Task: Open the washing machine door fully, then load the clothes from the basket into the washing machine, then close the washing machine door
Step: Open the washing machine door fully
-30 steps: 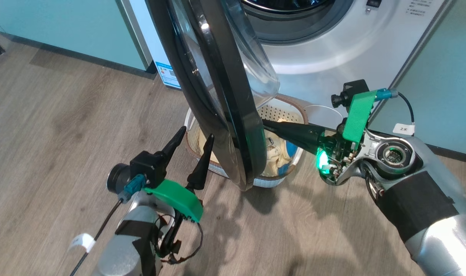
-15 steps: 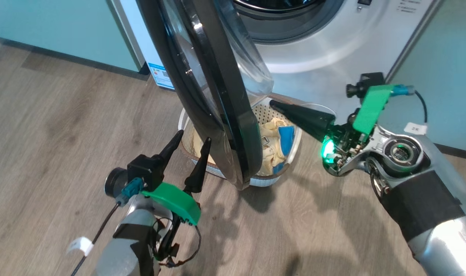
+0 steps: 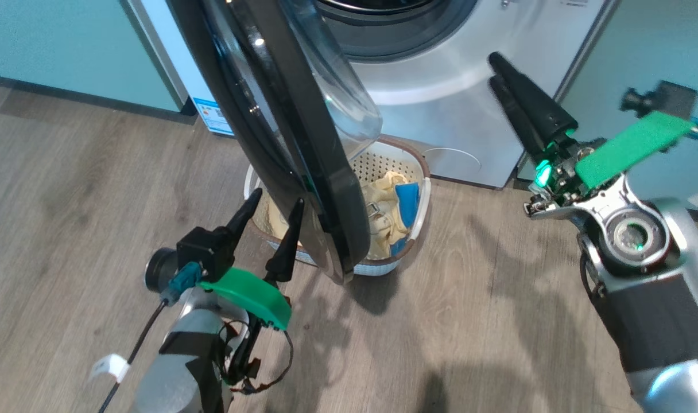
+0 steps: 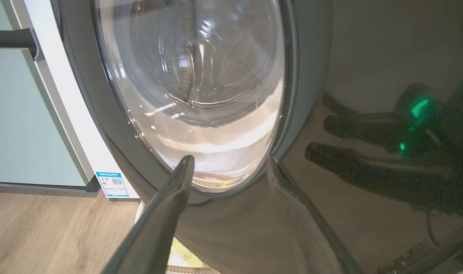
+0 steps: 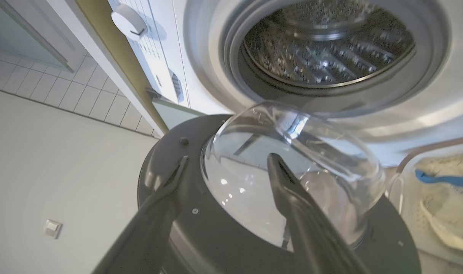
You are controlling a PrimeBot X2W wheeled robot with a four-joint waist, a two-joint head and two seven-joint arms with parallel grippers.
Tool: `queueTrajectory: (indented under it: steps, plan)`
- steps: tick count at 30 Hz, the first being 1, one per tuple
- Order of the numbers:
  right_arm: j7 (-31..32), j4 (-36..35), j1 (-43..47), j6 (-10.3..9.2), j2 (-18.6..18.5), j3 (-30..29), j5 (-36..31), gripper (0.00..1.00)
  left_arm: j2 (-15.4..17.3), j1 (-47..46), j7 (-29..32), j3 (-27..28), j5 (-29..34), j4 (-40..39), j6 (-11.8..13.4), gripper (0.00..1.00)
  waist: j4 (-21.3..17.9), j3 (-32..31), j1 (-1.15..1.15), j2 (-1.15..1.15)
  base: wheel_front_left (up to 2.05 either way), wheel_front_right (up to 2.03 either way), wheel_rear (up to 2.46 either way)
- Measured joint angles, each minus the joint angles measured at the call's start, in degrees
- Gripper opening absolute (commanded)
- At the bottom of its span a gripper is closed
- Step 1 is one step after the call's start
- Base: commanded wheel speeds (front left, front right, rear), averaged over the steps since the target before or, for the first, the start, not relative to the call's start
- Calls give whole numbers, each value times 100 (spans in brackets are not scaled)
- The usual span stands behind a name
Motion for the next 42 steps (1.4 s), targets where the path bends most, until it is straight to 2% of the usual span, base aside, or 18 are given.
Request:
queueTrajectory:
  steps: [6, 7, 10, 12, 14, 18, 20, 22, 30, 35, 42]
  plan:
    - [-1651, -411, 80, 0, -358, 187, -1475, 100, 0, -1, 0, 71, 51, 1, -1, 100, -113, 3, 0, 0, 0, 0, 0]
    - [-1651, -411, 80, 0, -358, 187, -1475, 100, 0, -1, 0, 71, 51, 1, -1, 100, -113, 3, 0, 0, 0, 0, 0]
    - [-2459, -435, 85, 0, -638, 380, -2320, 100, 1, 0, 0, 142, 78, 3, -1, 100, -172, -20, 0, 0, 0, 0, 0]
    - [-2644, -412, 138, 0, -789, 361, -2883, 100, 0, 0, 0, 210, 109, 3, -2, 100, -210, -44, 0, 0, 0, 0, 0]
    - [-2681, -376, 250, 0, -866, 193, -3607, 100, 2, 7, 0, 254, 110, 3, -3, 100, -246, -78, 0, 0, 0, 0, 0]
    - [-2698, -630, 847, 0, -721, -621, -4653, 100, -1, 52, 0, 288, 156, -11, -10, 100, -298, -143, 0, 0, 0, 0, 0]
    - [-2698, -740, 1256, 0, -641, -844, -5238, 100, 1, 129, 0, 327, 160, -26, -24, 100, -318, -179, 0, 0, 0, 0, 0]
    - [-2698, -804, 1702, 0, -467, -1059, -5437, 100, 1, 210, 0, 376, 160, -27, -54, 100, -337, -223, 0, 0, 0, 0, 0]
    - [-2697, -832, 3223, 0, -166, -1679, -6519, 100, 3, 461, 0, 479, 250, -34, -58, 100, -427, -453, 0, 0, 0, 0, 0]
    - [-2697, -867, 3817, 0, -45, -1806, -7040, 100, 11, 678, 0, 602, 252, -41, -59, 100, -526, -590, -1, 0, 0, 0, 0]
    - [-2697, -893, 4278, 0, 86, -2011, -7305, 100, 18, 866, 0, 660, 253, -44, -59, 100, -609, -766, -1, 0, 0, 0, 0]
